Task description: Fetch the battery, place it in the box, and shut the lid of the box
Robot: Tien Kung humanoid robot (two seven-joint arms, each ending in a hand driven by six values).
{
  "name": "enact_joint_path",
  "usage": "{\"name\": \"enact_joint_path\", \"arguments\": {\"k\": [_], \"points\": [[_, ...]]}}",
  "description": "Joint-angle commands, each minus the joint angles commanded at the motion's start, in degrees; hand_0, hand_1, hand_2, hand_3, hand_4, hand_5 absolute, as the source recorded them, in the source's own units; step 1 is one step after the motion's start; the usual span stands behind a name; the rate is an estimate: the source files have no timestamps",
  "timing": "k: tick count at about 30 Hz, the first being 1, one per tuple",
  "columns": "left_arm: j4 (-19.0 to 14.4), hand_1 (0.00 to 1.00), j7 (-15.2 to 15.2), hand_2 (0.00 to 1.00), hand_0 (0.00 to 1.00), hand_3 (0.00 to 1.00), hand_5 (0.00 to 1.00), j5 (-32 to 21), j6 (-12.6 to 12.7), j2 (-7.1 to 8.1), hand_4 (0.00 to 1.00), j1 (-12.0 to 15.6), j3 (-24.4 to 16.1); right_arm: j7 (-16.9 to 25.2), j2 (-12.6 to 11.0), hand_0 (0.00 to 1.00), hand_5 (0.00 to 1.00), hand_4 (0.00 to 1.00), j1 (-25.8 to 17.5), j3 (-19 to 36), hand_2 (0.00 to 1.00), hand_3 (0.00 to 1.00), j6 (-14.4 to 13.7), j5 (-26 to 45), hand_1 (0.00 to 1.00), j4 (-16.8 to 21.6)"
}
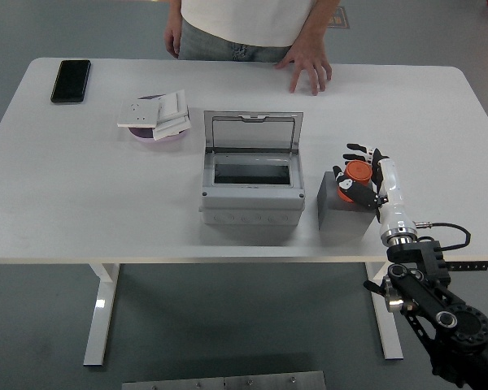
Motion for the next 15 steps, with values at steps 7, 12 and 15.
{"name": "enact_joint_path", "arguments": {"k": [7, 12, 15], "points": [[0.01, 0.753, -0.03, 0.585, 0.587, 0.546, 0.071, 0.0, -0.01, 0.03, 0.553, -0.03, 0.01, 0.22, 0.12, 0.568, 0.002, 0.568, -0.03, 0.02, 0.689, 0.694, -0.39, 0.05, 0.658, -0.06], [0.01, 0.753, 0.02, 0.585, 0.586, 0.547, 0.065, 0.0, -0.01, 0.11, 0.552, -0.06, -0.06, 0.09, 0.18, 0.584, 0.002, 0.502, -0.03, -0.04, 0.645, 0.632, -0.58, -0.11, 0.636, -0.11], [0.01, 0.753, 0.06, 0.585, 0.585, 0.547, 0.063, 0.03, -0.02, 0.15, 0.552, -0.09, -0.11, 0.05, 0.24, 0.589, 0.002, 0.483, -0.04, -0.05, 0.599, 0.579, -0.67, -0.14, 0.608, -0.12]]}}
